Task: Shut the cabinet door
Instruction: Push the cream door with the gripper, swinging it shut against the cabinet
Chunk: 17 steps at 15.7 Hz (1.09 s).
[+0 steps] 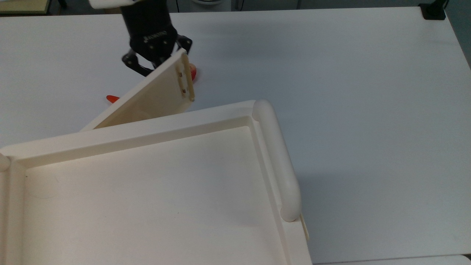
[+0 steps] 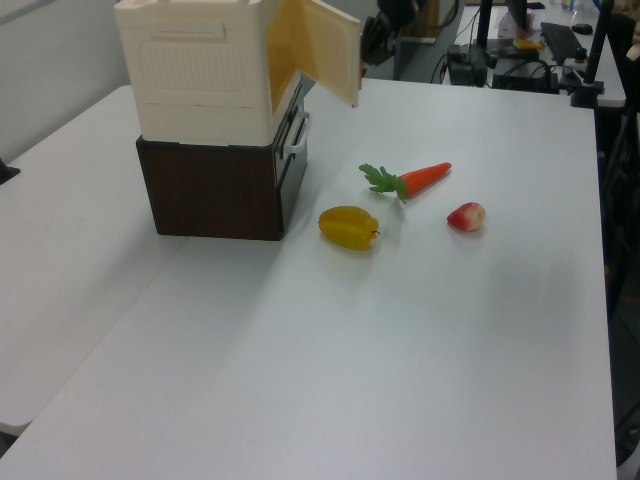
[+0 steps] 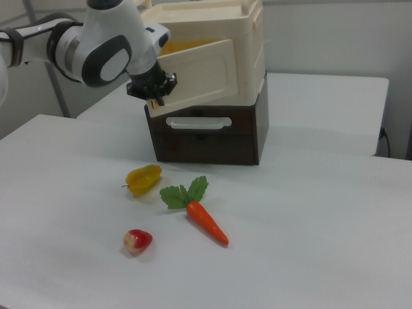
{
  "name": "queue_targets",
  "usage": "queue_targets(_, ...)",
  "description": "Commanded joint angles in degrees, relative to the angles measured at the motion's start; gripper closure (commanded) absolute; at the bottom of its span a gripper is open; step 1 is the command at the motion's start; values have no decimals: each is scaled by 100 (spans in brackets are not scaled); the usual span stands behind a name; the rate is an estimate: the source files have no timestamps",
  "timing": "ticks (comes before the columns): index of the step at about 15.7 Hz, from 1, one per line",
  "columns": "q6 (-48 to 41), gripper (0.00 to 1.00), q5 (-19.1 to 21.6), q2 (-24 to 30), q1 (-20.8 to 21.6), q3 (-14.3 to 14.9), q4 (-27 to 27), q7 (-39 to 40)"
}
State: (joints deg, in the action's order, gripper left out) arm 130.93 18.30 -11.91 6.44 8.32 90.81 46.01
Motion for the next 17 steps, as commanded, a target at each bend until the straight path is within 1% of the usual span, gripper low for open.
queue_targets(1,660,99,200,-250,392,65,-81,-406)
queue_targets(5,1566,99,174,-514,639,65,-81,-935)
queue_targets(7,1803,99,183,-620,648,56,-133,-1137)
queue_targets(9,2067,99,165,-830,657,56,-335,-1549)
queue_targets(11,2313,97,130,-1050,753,56,-519,-1805)
queue_targets(13,2472,97,165,-1164,762,56,-651,-2024)
queue_targets(15,2647,97,113,-1252,815,56,-792,-2428)
queue_targets(17,2744,97,95,-1279,885,65,-828,-2614)
